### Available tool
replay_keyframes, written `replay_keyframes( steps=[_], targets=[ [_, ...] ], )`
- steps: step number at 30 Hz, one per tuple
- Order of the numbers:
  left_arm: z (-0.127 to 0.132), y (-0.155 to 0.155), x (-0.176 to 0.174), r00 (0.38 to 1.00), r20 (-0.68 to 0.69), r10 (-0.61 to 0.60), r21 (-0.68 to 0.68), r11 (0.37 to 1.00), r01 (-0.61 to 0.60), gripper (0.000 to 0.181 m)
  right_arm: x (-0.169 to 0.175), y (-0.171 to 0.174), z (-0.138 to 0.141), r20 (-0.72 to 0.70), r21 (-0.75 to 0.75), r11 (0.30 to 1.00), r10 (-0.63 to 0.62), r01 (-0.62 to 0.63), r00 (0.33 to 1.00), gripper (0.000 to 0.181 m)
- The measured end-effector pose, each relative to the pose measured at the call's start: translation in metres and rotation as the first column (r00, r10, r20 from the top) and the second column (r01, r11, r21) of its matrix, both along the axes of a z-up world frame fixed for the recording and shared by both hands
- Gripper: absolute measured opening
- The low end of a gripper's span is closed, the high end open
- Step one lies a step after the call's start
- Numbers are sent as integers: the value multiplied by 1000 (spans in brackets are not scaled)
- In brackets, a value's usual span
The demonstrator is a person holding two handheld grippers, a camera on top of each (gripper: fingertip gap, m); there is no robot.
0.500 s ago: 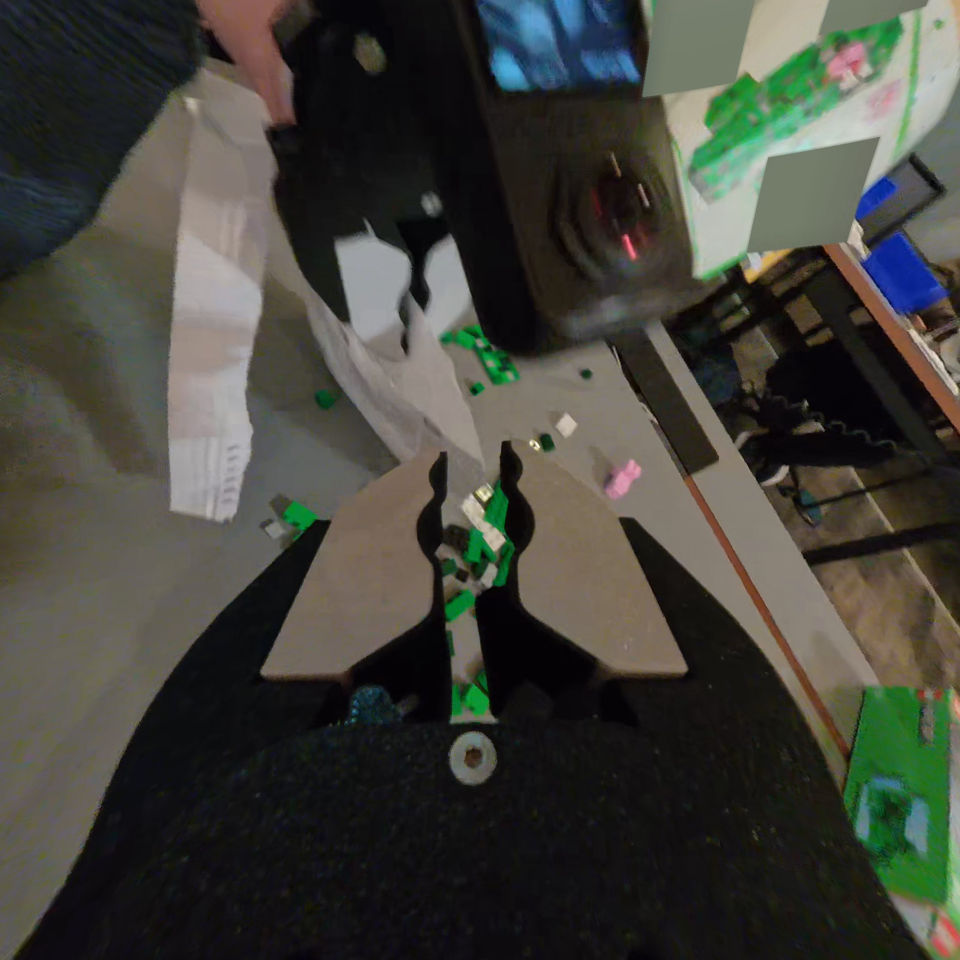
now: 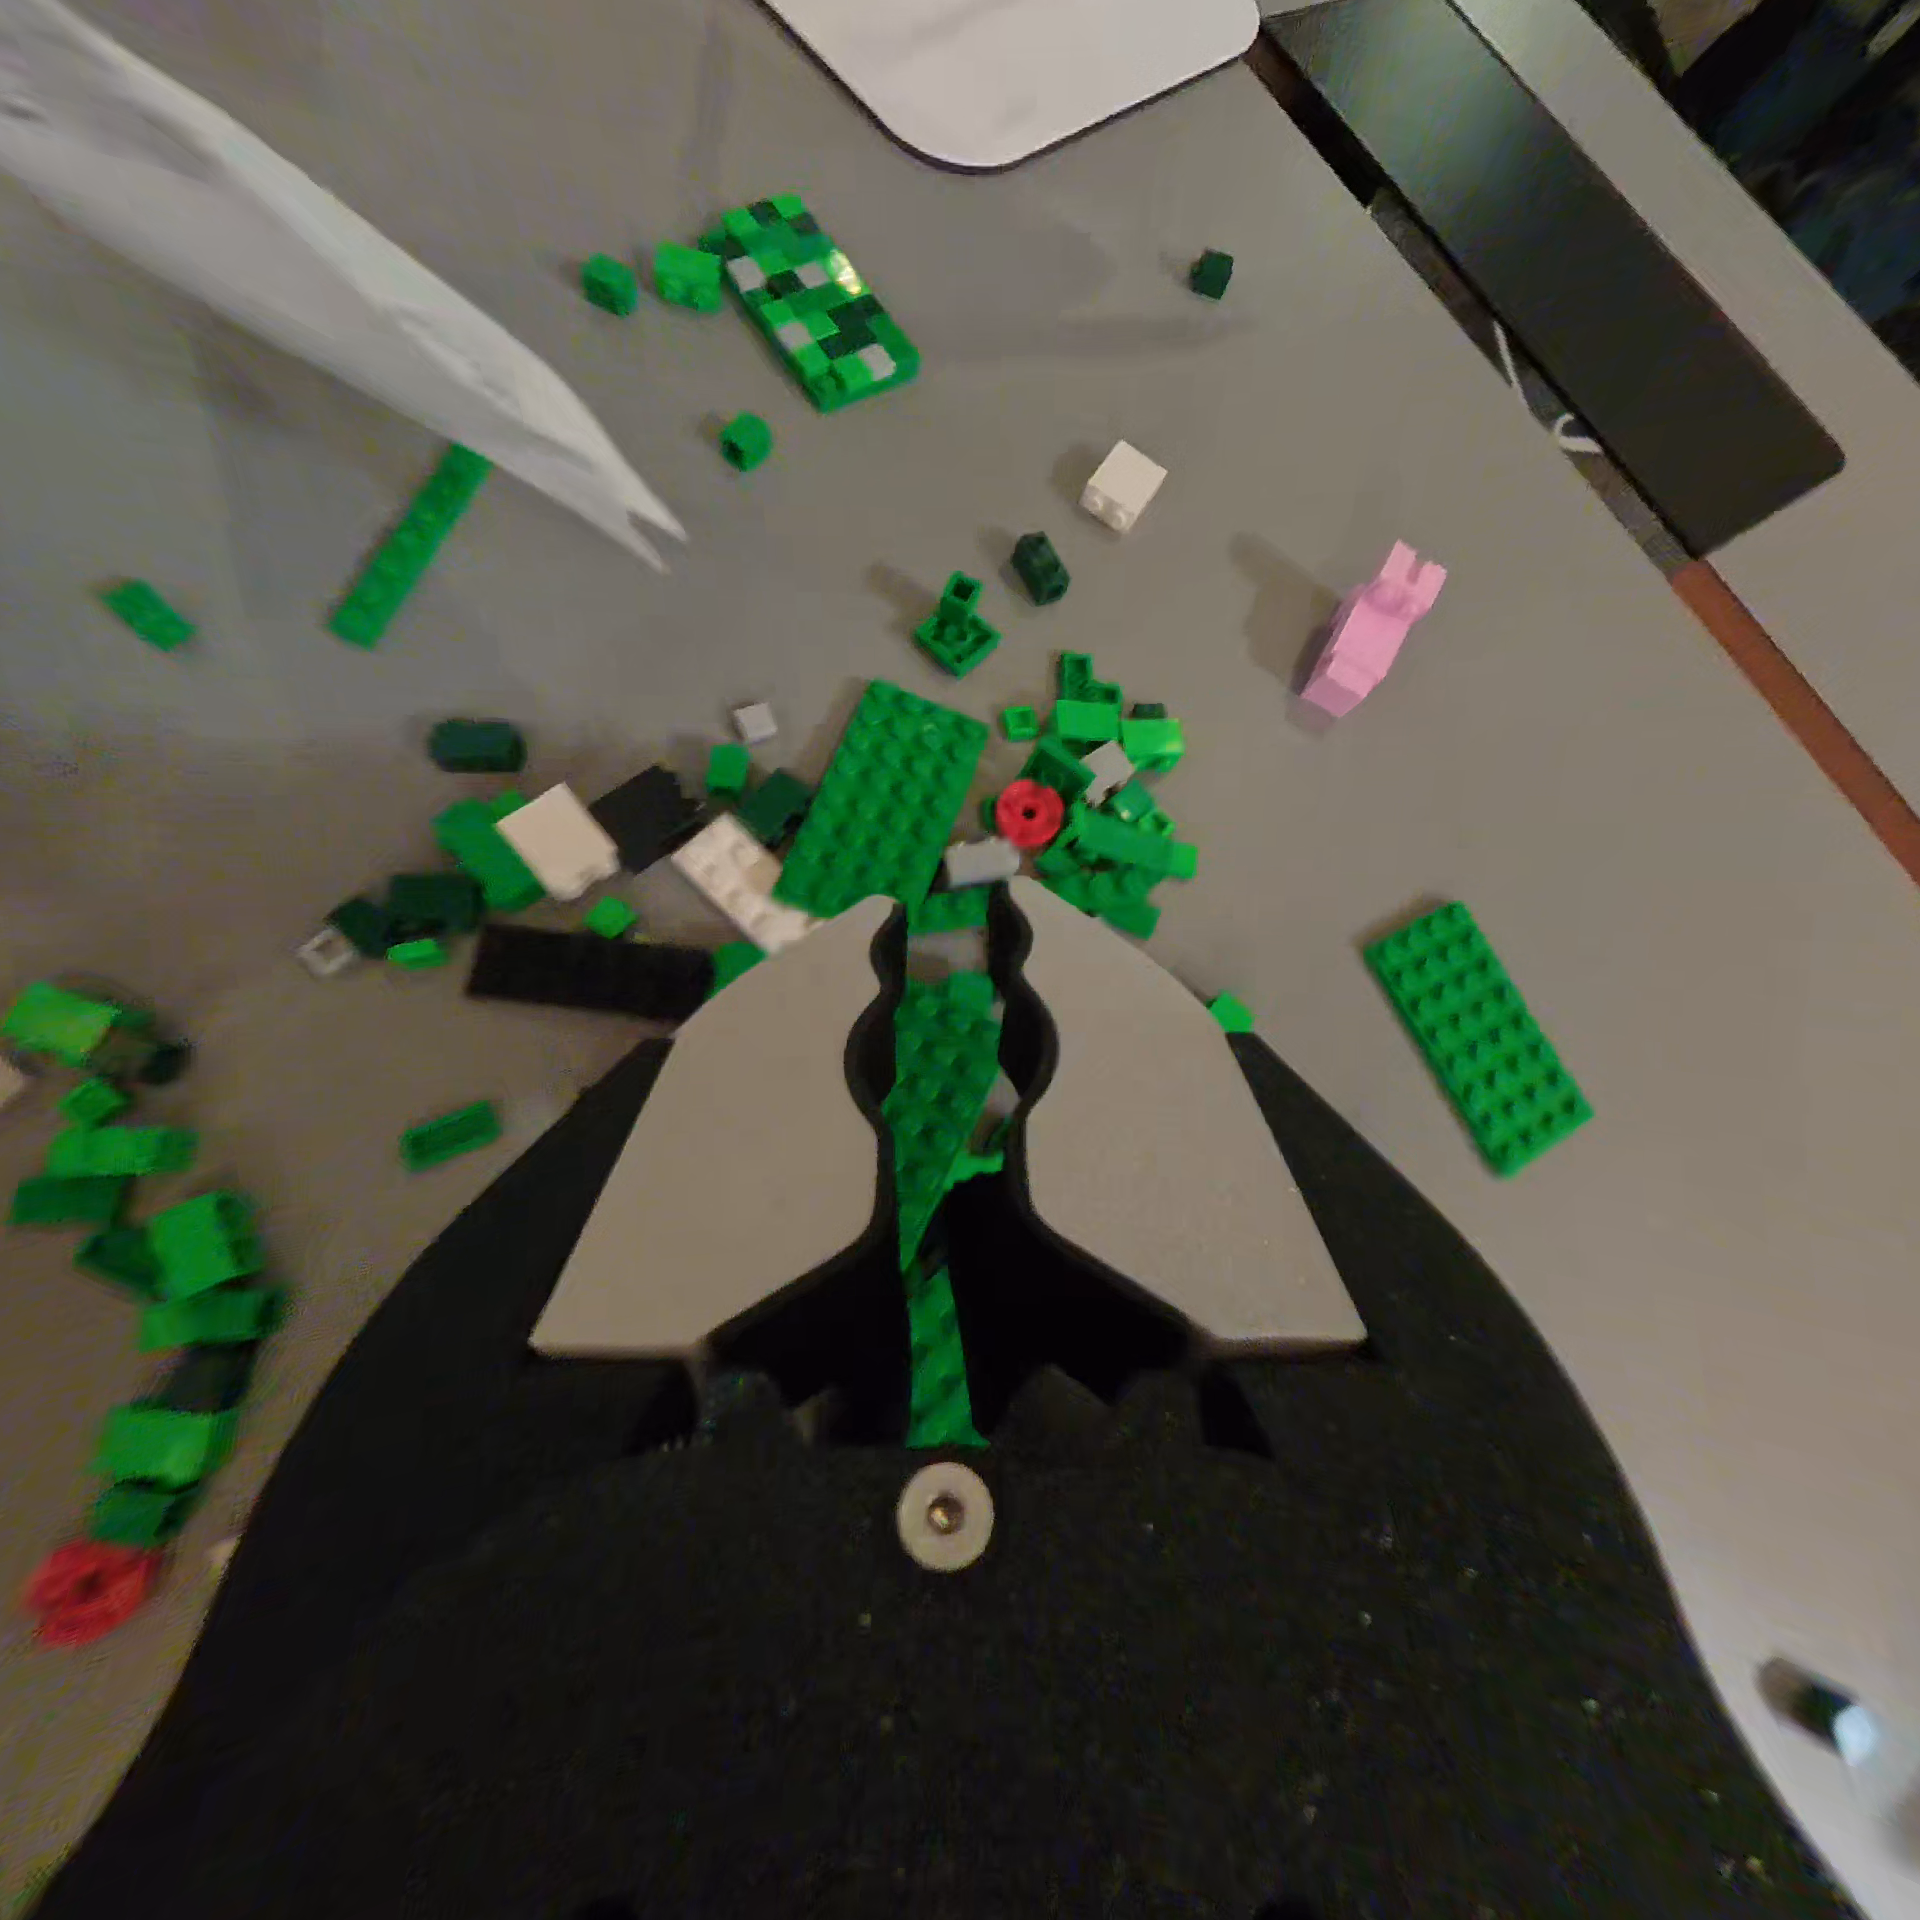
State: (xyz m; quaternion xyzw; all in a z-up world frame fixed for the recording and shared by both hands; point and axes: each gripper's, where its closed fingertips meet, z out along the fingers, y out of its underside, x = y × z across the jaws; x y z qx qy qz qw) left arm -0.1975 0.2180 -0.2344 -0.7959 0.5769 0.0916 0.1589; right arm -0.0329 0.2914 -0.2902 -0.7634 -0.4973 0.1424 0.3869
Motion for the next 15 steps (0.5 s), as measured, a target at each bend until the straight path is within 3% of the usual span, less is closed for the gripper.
replay_keyframes(
  steps=[5, 8, 12, 15],
  targets=[
    [1, -2, 3, 1000, 6, -19, 1, 1000, 19, 0, -7, 31, -17, 53, -67, 997, 38, -34, 998, 7],
    [2, -2, 3, 1000, 10, -23, 4, 1000, 23, 0, -12, 33, -26, 41, -140, 985, 107, -100, 993, 7],
    [4, -3, 3, 999, 21, -28, 9, 1000, 28, 0, -38, -26, -14, -156, -323, 855, 375, -406, 914, 8],
    [4, -3, 3, 999, 28, -29, 8, 1000, 29, 0, -41, -51, -27, -46, -293, 819, 504, -494, 863, 9]
  ],
)
